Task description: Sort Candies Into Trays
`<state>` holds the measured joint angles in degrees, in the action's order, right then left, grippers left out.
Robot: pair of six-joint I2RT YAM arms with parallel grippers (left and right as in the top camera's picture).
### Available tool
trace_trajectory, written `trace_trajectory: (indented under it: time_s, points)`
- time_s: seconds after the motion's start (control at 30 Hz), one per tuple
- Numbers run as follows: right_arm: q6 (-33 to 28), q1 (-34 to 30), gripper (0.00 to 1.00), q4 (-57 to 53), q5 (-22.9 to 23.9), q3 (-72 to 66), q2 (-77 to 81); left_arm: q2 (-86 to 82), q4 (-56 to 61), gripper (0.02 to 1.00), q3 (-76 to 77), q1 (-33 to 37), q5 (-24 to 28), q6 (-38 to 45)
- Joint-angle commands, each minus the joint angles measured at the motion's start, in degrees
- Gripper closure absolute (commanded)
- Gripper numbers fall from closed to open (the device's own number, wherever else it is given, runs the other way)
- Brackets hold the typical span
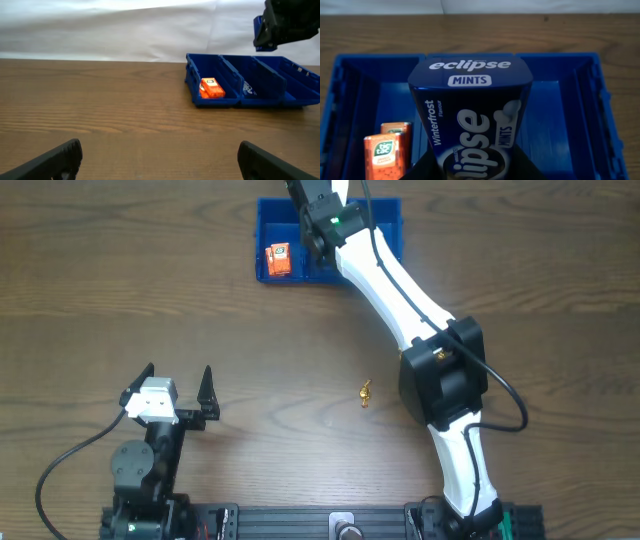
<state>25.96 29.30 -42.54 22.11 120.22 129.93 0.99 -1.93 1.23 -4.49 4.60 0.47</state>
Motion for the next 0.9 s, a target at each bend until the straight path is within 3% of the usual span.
trace_trajectory:
  time_s: [0.03,0.17,0.47,0.77,0.9]
  points:
    - [-0.9,-0.2,0.636,0.3,0.8,0.8,-0.5,-0.2,-2.3,0.023,-0.9,0.4,1.0,0.8]
    - [-1.0,0.1,0.487,0.4,0.8,0.8,-0.5,-0.2,-2.3,0.023,-0.9,0.4,1.0,0.8]
    - [-1.0,0.8,0.441,-1.7,-0.5,0.8,-3.9,-0.2,-2.3,0.02,-0.9,0.4,1.0,0.8]
    - [-0.7,3.2,0.305,-19.2,-0.3,-0.1,-19.3,-0.2,-2.3,0.02,-0.9,0.4,1.0,0.8]
    - [-0.5,3.2,0.301,-27.1,-1.0,-5.9,-26.0,-0.2,-2.3,0.023,-0.9,0.4,1.0,0.8]
